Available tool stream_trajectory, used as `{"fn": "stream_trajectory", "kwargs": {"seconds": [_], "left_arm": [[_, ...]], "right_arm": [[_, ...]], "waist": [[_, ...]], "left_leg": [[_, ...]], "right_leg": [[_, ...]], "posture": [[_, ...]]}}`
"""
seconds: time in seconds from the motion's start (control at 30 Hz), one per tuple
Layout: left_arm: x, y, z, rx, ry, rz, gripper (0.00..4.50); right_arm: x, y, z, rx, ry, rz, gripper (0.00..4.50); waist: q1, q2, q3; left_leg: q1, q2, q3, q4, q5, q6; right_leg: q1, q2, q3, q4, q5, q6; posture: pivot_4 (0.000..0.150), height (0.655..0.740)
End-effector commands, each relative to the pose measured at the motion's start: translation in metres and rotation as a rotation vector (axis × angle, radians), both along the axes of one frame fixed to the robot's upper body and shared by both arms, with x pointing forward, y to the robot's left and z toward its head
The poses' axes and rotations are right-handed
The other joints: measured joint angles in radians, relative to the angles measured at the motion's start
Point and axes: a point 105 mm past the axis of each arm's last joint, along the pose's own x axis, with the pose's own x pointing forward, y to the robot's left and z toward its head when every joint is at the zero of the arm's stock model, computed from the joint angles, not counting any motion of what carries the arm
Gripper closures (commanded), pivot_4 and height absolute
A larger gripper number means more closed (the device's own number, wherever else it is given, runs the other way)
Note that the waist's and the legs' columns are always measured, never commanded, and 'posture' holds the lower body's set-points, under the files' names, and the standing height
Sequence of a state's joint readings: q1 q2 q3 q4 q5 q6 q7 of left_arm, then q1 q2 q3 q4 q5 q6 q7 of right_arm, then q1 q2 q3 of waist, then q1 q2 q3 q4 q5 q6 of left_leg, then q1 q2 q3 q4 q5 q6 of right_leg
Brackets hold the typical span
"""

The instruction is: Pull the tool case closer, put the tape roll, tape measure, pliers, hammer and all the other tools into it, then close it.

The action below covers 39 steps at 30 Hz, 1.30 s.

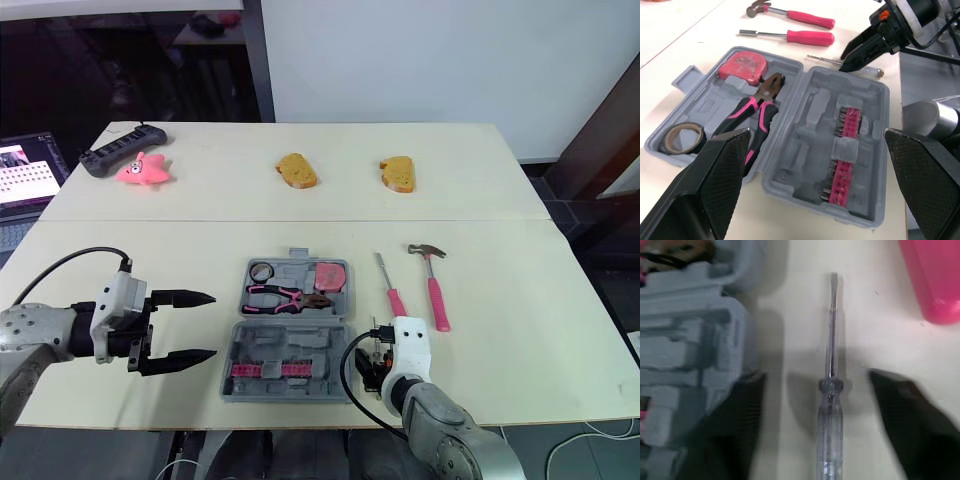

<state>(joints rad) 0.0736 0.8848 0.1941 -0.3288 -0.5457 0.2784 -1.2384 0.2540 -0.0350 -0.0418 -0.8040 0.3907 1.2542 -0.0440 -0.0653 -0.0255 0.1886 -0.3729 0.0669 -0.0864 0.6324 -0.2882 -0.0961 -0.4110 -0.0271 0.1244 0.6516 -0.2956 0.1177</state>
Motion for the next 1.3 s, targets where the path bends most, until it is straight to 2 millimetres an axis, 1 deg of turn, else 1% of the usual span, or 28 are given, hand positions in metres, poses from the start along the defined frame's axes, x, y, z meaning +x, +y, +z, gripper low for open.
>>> {"fn": "stream_trajectory", "kwargs": {"seconds": [0.03,0.1,0.17,0.27,0.33,0.37,0.4,0.47,0.5,0.57,0.63,0.73,0.83,0.93,1.03,1.23,1.3], "left_arm": [[-0.001,0.001,0.01,0.012,-0.042,-0.001,0.0],[-0.002,0.002,0.01,0.012,-0.042,0.004,0.0],[-0.001,0.003,0.01,0.012,-0.044,0.007,0.0],[0.0,0.003,0.011,0.012,-0.047,0.01,0.0],[0.002,0.001,0.01,0.01,-0.049,0.01,0.0],[0.003,0.001,0.01,0.011,-0.051,0.007,0.0],[0.003,0.0,0.01,0.012,-0.052,0.003,0.0],[0.004,-0.001,0.01,0.013,-0.054,-0.004,0.0],[0.004,-0.002,0.01,0.013,-0.054,-0.009,0.0],[0.003,-0.002,0.01,0.019,-0.057,-0.014,0.0],[0.003,-0.001,0.01,0.022,-0.061,-0.011,0.0],[0.001,0.0,0.011,0.026,-0.066,0.001,0.0],[0.0,0.001,0.011,0.028,-0.069,0.01,0.0],[-0.004,0.002,0.011,0.027,-0.068,0.028,0.0],[-0.007,0.002,0.011,0.022,-0.066,0.039,0.0],[-0.008,0.0,0.011,0.013,-0.066,0.056,0.0],[-0.008,0.0,0.011,0.011,-0.066,0.059,0.0]], "right_arm": [[0.0,-0.021,0.029,-0.042,-0.07,0.051,0.04],[0.003,-0.027,0.048,-0.061,-0.107,0.132,0.04],[0.007,-0.026,0.07,-0.088,-0.148,0.287,0.04],[0.009,-0.014,0.106,-0.187,-0.195,0.663,0.04],[0.005,-0.002,0.124,-0.351,-0.238,0.975,0.04],[0.001,0.001,0.126,-0.475,-0.257,1.162,0.04],[0.001,-0.001,0.121,-0.614,-0.26,1.328,0.04],[0.002,-0.009,0.107,-0.813,-0.256,1.583,0.04],[0.004,-0.011,0.101,-0.89,-0.269,1.7,0.04],[0.006,-0.01,0.083,-1.034,-0.32,1.971,0.04],[0.01,-0.009,0.068,-1.115,-0.357,2.13,0.04],[0.019,-0.008,0.052,-1.211,-0.405,2.28,0.04],[0.022,-0.008,0.044,-1.234,-0.427,2.337,0.04],[0.028,-0.009,0.033,-1.294,-0.433,2.408,0.04],[0.034,-0.011,0.026,-1.327,-0.408,2.449,0.04],[0.046,-0.006,0.018,-1.365,-0.342,2.482,0.04],[0.048,-0.006,0.015,-1.371,-0.308,2.494,0.59]], "waist": [[0.001,0.001,0.001],[0.0,0.002,0.001],[-0.005,0.004,0.002],[-0.005,0.01,0.006],[-0.004,0.014,0.008],[-0.001,0.015,0.009],[0.001,0.014,0.009],[0.002,0.012,0.009],[-0.002,0.01,0.008],[-0.008,0.01,0.009],[-0.009,0.009,0.009],[-0.004,0.01,0.009],[0.0,0.011,0.01],[-0.002,0.011,0.01],[-0.003,0.011,0.01],[-0.005,0.009,0.009],[-0.005,0.009,0.008]], "left_leg": [[0.0,0.0,0.0,0.0,0.0,0.0],[-0.001,0.0,0.0,0.0,0.0,0.0],[0.0,0.0,0.0,0.0,0.0,0.0],[0.001,0.0,0.0,0.0,0.0,0.0],[0.001,0.0,0.0,0.0,0.0,0.0],[0.0,0.0,0.001,0.0,0.0,0.0],[0.0,0.0,0.001,-0.002,0.0,0.001],[0.0,0.0,0.0,-0.001,-0.001,0.002],[0.0,0.0,0.0,-0.002,-0.001,0.002],[-0.002,0.0,0.002,0.0,-0.002,0.003],[-0.001,0.0,0.004,0.001,-0.003,0.004],[-0.001,0.0,0.003,0.0,-0.003,0.004],[-0.001,0.0,0.003,0.001,-0.002,0.004],[0.0,0.0,0.003,0.004,-0.002,0.004],[0.0,0.0,0.003,0.006,-0.002,0.004],[0.001,0.0,0.002,0.013,-0.003,0.004],[0.002,0.0,0.001,0.014,-0.003,0.004]], "right_leg": [[0.0,0.0,0.0,0.0,0.0,0.0],[0.0,0.0,0.0,0.0,0.0,0.0],[-0.001,0.0,0.0,0.0,0.0,0.0],[0.0,0.001,0.001,0.0,0.0,0.0],[0.0,0.001,0.0,0.0,0.0,0.0],[0.0,0.0,0.0,-0.001,0.0,0.001],[-0.001,0.0,0.0,-0.001,0.0,0.001],[0.0,0.0,-0.002,-0.002,0.0,0.006],[0.0,0.0,-0.003,-0.004,0.0,0.007],[0.0,-0.002,-0.002,-0.004,0.0,0.008],[-0.001,-0.002,-0.001,-0.004,0.001,0.008],[-0.002,-0.002,-0.001,0.0,0.001,0.007],[-0.002,-0.002,-0.001,0.001,0.001,0.007],[0.0,-0.002,-0.001,0.001,0.001,0.006],[0.001,-0.001,-0.001,0.002,0.001,0.006],[0.004,0.0,-0.001,0.005,0.001,0.005],[0.005,0.0,-0.001,0.006,0.001,0.005]], "posture": [[0.15,0.74],[0.15,0.74],[0.15,0.74],[0.15,0.74],[0.15,0.74],[0.15,0.74],[0.15,0.74],[0.15,0.74],[0.15,0.74],[0.15,0.74],[0.15,0.74],[0.15,0.74],[0.15,0.74],[0.15,0.74],[0.15,0.74],[0.15,0.74],[0.15,0.74]]}}
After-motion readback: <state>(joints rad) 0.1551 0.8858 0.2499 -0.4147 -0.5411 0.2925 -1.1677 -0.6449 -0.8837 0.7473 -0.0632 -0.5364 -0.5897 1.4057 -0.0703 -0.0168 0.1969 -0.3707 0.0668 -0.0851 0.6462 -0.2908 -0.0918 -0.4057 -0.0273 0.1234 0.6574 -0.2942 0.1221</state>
